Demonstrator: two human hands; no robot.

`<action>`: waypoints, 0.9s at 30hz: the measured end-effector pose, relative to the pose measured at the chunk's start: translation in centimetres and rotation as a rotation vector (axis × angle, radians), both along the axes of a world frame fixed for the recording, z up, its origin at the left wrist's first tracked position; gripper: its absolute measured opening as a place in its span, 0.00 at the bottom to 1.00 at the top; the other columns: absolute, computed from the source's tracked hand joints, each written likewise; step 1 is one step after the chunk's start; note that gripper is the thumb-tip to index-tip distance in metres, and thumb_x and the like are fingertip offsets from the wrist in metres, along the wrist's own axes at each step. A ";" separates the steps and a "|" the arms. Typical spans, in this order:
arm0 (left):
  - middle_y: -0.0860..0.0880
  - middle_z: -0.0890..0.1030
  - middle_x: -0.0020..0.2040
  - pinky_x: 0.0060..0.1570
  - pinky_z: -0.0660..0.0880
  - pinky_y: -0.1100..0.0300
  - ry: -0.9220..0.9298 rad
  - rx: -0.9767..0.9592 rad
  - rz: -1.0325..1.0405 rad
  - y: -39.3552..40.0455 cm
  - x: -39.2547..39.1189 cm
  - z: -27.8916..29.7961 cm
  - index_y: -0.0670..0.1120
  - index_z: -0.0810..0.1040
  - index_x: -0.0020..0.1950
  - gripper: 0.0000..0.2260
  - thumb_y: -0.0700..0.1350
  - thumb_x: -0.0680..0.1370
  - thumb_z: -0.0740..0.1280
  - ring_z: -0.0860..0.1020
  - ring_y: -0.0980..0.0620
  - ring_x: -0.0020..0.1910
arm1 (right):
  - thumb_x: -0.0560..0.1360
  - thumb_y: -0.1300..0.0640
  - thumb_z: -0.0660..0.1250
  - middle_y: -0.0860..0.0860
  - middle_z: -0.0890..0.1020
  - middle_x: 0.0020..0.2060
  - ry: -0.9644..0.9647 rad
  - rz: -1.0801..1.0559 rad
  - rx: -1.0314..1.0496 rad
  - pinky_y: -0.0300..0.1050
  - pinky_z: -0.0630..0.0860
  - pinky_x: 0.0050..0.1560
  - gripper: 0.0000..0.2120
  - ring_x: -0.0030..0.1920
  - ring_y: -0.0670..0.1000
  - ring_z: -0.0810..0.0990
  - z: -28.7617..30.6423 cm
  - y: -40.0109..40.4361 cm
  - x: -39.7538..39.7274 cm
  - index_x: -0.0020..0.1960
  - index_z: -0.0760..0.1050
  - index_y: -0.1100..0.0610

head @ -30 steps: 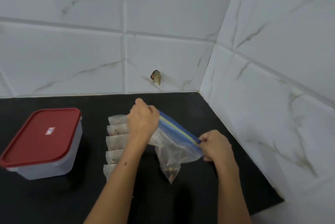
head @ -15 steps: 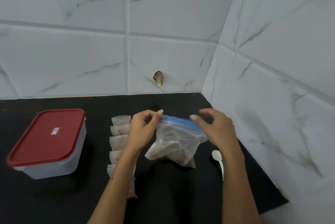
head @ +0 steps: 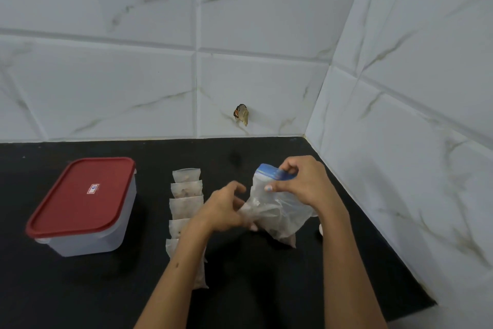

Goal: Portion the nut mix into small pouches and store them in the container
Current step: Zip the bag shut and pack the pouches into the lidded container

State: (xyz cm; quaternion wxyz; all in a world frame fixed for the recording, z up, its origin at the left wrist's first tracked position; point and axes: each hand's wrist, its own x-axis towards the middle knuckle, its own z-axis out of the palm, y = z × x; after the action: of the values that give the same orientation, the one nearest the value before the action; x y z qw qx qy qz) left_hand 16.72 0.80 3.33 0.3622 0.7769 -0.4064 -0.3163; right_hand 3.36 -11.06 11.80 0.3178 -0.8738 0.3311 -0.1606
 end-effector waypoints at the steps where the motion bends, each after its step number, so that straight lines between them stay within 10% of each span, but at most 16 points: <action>1: 0.50 0.82 0.49 0.51 0.80 0.54 -0.014 -0.013 0.032 -0.1 0.2 -0.5 0.47 0.71 0.61 0.27 0.39 0.66 0.78 0.81 0.53 0.49 | 0.61 0.55 0.80 0.45 0.78 0.35 -0.007 0.001 0.005 0.36 0.69 0.37 0.12 0.37 0.43 0.74 0.0 -0.1 0.0 0.39 0.79 0.56; 11: 0.51 0.81 0.47 0.52 0.79 0.54 -0.081 0.058 -0.011 -0.3 1.2 -2.7 0.50 0.76 0.47 0.14 0.33 0.68 0.70 0.80 0.52 0.49 | 0.60 0.54 0.81 0.50 0.81 0.34 -0.124 -0.085 -0.017 0.35 0.71 0.36 0.14 0.36 0.47 0.77 -0.5 -0.8 -1.4 0.38 0.77 0.54; 16: 0.55 0.77 0.53 0.54 0.76 0.56 -0.183 0.139 -0.027 -0.3 0.5 -1.7 0.53 0.71 0.58 0.25 0.40 0.65 0.76 0.76 0.53 0.54 | 0.61 0.55 0.80 0.48 0.81 0.36 -0.123 0.003 -0.021 0.34 0.72 0.40 0.22 0.39 0.44 0.79 -0.3 0.1 -0.5 0.49 0.72 0.49; 19: 0.57 0.75 0.55 0.54 0.76 0.59 0.016 -0.199 0.005 -0.5 0.0 0.4 0.55 0.68 0.64 0.35 0.43 0.62 0.80 0.76 0.56 0.54 | 0.62 0.55 0.80 0.46 0.83 0.38 -0.119 0.102 0.018 0.34 0.72 0.47 0.28 0.44 0.41 0.80 -0.5 0.7 -0.5 0.57 0.72 0.43; 23: 0.49 0.84 0.47 0.51 0.79 0.55 0.182 -0.441 0.060 -0.8 -0.6 1.5 0.48 0.79 0.53 0.17 0.37 0.67 0.77 0.82 0.52 0.48 | 0.67 0.60 0.74 0.42 0.80 0.52 -0.219 0.036 0.030 0.28 0.65 0.49 0.29 0.56 0.38 0.75 -0.8 1.0 -2.3 0.64 0.70 0.41; 27: 0.48 0.84 0.46 0.48 0.79 0.60 0.242 -0.470 0.088 -0.7 -1.0 1.6 0.45 0.80 0.50 0.14 0.33 0.68 0.76 0.83 0.53 0.47 | 0.69 0.67 0.68 0.48 0.71 0.64 0.036 -0.180 -0.046 0.50 0.69 0.63 0.32 0.64 0.50 0.70 -2.1 -0.8 -5.7 0.66 0.67 0.43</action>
State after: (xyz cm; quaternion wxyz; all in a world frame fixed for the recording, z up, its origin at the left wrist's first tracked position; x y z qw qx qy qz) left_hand 15.70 0.09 4.97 0.5920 0.6450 -0.3883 -0.2876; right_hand -2.34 -11.90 9.73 0.2761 -0.8502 0.4103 -0.1803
